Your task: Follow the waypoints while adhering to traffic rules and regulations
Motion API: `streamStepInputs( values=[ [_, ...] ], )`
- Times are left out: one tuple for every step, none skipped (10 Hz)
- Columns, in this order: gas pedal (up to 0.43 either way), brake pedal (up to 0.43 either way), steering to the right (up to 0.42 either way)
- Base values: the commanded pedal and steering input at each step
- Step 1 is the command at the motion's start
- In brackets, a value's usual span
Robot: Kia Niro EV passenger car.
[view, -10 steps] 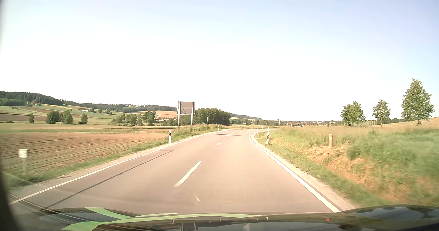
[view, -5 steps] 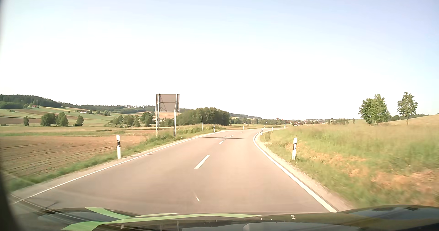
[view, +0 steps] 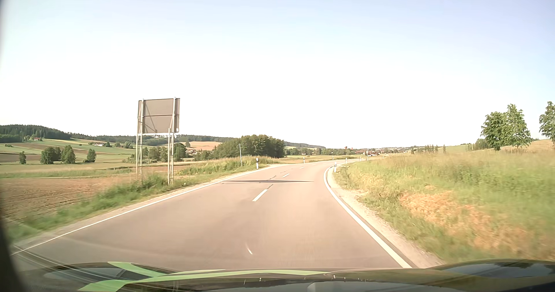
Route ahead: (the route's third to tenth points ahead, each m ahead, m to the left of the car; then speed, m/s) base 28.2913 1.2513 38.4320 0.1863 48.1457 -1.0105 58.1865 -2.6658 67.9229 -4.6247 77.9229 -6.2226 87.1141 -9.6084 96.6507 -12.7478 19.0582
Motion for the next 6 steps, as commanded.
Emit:
streamStepInputs(
  values=[
    [0.079, 0.0, 0.011],
    [0.0, 0.0, 0.01],
    [0.0, 0.0, 0.01],
    [0.0, 0.0, 0.01],
    [0.0, 0.0, 0.01],
    [0.0, 0.0, 0.011]
  ],
)
